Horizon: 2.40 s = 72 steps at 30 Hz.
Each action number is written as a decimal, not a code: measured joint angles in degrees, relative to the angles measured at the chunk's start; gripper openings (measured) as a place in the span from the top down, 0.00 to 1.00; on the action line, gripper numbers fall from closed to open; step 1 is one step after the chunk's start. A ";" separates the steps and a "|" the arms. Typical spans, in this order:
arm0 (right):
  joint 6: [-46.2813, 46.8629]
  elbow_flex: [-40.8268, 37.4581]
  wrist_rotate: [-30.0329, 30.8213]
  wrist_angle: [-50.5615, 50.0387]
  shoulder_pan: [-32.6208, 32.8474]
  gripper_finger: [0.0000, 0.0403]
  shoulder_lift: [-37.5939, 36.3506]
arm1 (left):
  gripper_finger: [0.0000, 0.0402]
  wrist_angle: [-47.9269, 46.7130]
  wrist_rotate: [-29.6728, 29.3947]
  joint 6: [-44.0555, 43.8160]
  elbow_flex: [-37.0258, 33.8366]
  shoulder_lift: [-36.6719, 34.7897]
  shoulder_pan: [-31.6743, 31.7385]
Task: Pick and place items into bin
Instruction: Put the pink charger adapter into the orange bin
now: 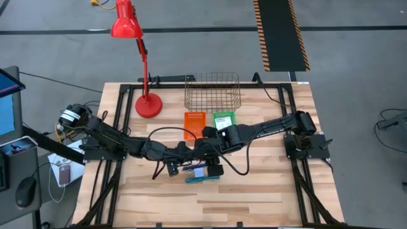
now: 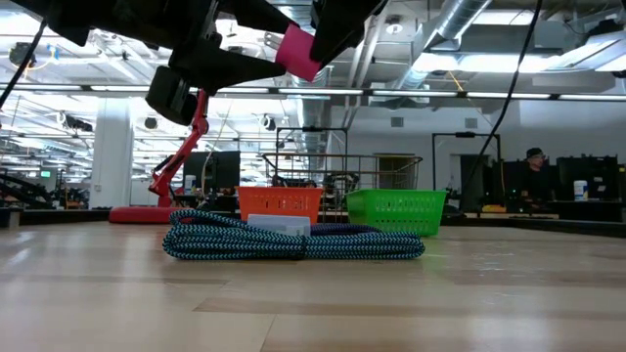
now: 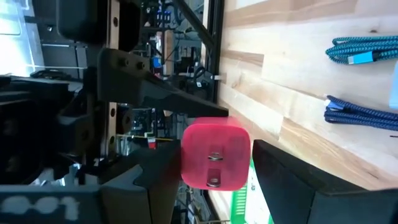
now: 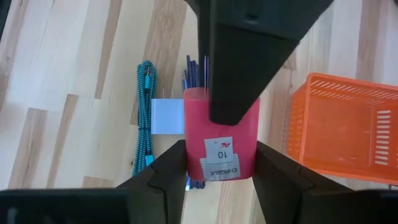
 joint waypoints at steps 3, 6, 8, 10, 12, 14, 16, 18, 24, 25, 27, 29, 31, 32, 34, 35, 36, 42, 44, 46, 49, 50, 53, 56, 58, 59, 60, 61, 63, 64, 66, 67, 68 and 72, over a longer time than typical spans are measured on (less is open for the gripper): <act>0.00 0.00 0.07 0.03 0.00 0.63 0.00 | 0.53 0.00 0.38 -0.01 0.00 0.00 0.00; -0.02 0.00 0.09 0.04 0.00 0.63 0.00 | 0.53 -0.04 0.56 0.00 0.02 0.00 0.00; -0.16 0.00 0.07 0.05 0.00 0.64 0.00 | 0.53 -0.04 1.21 -0.02 0.02 0.00 0.02; -0.34 0.00 0.04 0.18 0.00 0.65 0.00 | 0.53 -0.04 2.12 -0.08 0.02 0.00 0.16; -0.34 0.00 0.04 0.55 0.00 0.64 0.00 | 0.54 -0.02 2.92 -0.47 0.03 -0.03 0.59; -0.34 0.00 0.05 1.05 0.00 0.63 0.00 | 0.56 -0.01 3.39 -1.15 0.07 -0.07 1.11; -0.34 0.00 0.11 1.05 -0.04 0.62 0.00 | 0.59 -0.06 3.54 -1.35 0.09 -0.09 1.54; -0.32 0.00 -0.04 0.99 -0.09 0.63 0.00 | 0.62 -0.20 3.63 -1.36 0.09 -0.09 1.74; -0.32 0.00 -0.24 1.06 -0.02 0.63 0.00 | 0.63 -0.15 5.13 -1.36 0.09 -0.09 1.84; -0.32 0.00 -0.24 1.07 -0.02 0.62 0.00 | 0.62 -0.15 5.17 -1.41 0.09 -0.09 1.84; -0.32 0.00 -0.17 1.11 0.00 0.60 0.00 | 0.62 -0.13 5.22 -1.49 0.09 -0.09 1.84; -0.38 0.00 0.04 1.28 0.00 0.58 0.00 | 0.63 -0.14 5.21 -1.69 0.09 -0.09 1.84; -0.39 0.00 0.33 1.85 0.00 0.56 0.00 | 0.64 -0.55 5.29 -1.86 0.07 -0.06 1.84; -0.39 0.00 0.36 1.78 0.00 0.55 0.00 | 0.64 -0.59 5.29 -2.10 0.07 -0.04 1.86; -0.39 0.00 0.33 1.60 0.00 0.55 0.00 | 0.64 -0.40 5.22 -2.25 0.07 -0.04 1.86; -0.36 0.00 0.35 1.60 0.00 0.55 -0.02 | 0.64 -0.39 5.16 -2.25 0.07 -0.04 1.86; -0.36 0.00 0.35 1.60 0.00 0.54 0.00 | 0.64 -0.39 5.00 -2.25 0.07 -0.04 1.86; -0.35 0.00 0.31 -0.71 0.00 0.53 -0.01 | 0.64 -0.39 3.97 -2.25 0.07 -0.04 1.86; 0.06 0.00 0.37 -2.25 0.00 0.52 -0.01 | 0.64 -0.39 3.17 -2.25 0.07 -0.04 1.84; 0.73 0.00 0.33 -4.52 0.00 0.51 0.00 | 0.64 -0.42 1.97 -2.25 0.07 -0.04 1.81; 2.40 0.00 0.31 -8.03 0.00 0.51 -0.01 | 0.64 -0.84 -0.11 -2.23 0.04 -0.04 1.84; 2.97 0.00 0.31 -9.36 0.00 0.50 -0.02 | 0.64 -1.23 -0.82 -2.23 0.02 -0.04 1.90; 4.57 0.00 0.35 -13.35 0.00 0.50 0.00 | 0.64 -3.47 -2.85 -2.81 0.02 -0.04 2.58; 6.35 0.00 0.50 -17.06 0.00 0.51 -0.02 | 0.64 -5.89 -5.09 -6.66 0.00 -0.04 4.21; 7.51 0.00 0.62 -19.43 0.00 0.51 -0.02 | 0.64 -7.43 -6.12 -9.72 -0.02 -0.02 5.64; 7.74 0.00 0.64 -20.54 0.00 0.52 -0.02 | 0.64 -8.15 -6.78 -11.21 -0.02 -0.02 6.44; 8.13 0.00 0.68 -21.47 0.00 0.52 -0.02 | 0.64 -8.85 -7.43 -12.49 -0.02 -0.02 7.29; 8.51 0.00 0.94 -22.38 0.00 0.53 -0.02 | 0.64 -9.60 -7.95 -13.67 -0.02 -0.02 8.27; 8.75 0.00 2.08 -23.93 0.00 0.54 -0.02 | 0.64 -10.96 -9.45 -15.89 -0.02 -0.02 10.16; 8.74 0.00 2.61 -24.46 0.00 0.54 -0.02 | 0.64 -11.52 -10.23 -17.10 -0.02 -0.02 11.15; 8.72 0.00 3.75 -25.37 0.12 0.55 -0.02 | 0.64 -12.73 -10.93 -19.12 -0.02 -0.02 13.21; 8.73 0.00 3.80 -25.54 0.14 0.56 -0.02 | 0.64 -13.25 -11.13 -20.17 -0.02 -0.02 14.25; 8.73 0.00 3.78 -25.66 0.15 0.56 -0.02 | 0.64 -13.69 -11.25 -20.99 -0.02 -0.02 15.21; 8.73 0.00 3.78 -26.10 0.15 0.58 -0.02 | 0.64 -16.52 -10.26 -23.47 -0.02 -0.02 18.72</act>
